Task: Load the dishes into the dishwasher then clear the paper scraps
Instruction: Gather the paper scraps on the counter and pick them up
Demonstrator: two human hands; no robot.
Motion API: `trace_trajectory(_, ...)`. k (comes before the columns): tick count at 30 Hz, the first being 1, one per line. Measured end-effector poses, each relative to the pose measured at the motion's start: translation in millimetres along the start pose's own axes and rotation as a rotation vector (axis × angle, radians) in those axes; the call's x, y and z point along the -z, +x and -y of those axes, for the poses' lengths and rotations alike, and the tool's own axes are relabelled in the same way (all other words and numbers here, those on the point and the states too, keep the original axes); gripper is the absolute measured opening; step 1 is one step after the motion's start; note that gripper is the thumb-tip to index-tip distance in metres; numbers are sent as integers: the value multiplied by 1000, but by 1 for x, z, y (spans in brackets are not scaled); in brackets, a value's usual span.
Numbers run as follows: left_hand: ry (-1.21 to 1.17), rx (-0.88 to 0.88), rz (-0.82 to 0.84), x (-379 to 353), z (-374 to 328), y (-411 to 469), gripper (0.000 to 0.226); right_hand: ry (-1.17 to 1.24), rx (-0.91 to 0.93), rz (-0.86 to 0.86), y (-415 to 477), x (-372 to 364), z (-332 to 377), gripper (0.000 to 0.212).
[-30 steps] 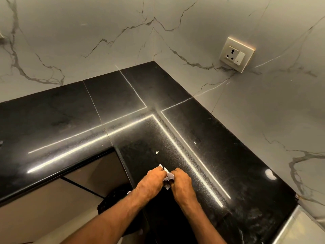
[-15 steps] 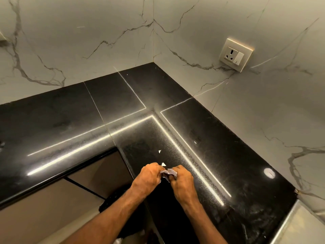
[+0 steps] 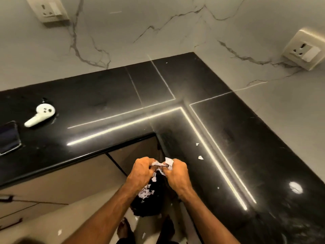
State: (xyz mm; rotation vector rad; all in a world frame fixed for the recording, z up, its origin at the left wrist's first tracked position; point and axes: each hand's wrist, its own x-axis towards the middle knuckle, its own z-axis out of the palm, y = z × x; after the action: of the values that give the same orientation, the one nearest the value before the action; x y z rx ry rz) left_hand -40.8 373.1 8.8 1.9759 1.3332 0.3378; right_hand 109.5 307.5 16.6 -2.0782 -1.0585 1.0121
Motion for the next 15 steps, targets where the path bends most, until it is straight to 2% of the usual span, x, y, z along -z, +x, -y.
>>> trace_trajectory(5, -100, 256, -55, 6, 57, -21, 21, -49, -67, 86, 2, -70, 14, 16)
trace_trajectory(8, -166, 420, -71, 1, 84, -23, 17, -25, -119, 146, 9, -113, 5, 20)
trace_trajectory(9, -179, 450, -68, -4, 91, -22, 17, -12, -147, 149, 11, -125, 0, 19)
trace_trajectory(11, -177, 465, 12, -16, 112, -14, 33, 26, -219, 124, 24, -152, -16, 20)
trace_trajectory(12, -161, 467, 55, -23, 124, -9, 35, 28, -246, 101, 31, -167, -26, 27)
trace_trajectory(13, -139, 469, 72, -33, 139, -4, 30, 26, -259, 93, 38, -180, -38, 32)
trace_trajectory(15, -131, 496, 83, -52, 164, 2, 22, 34, -334, 116, 48, -204, -60, 26)
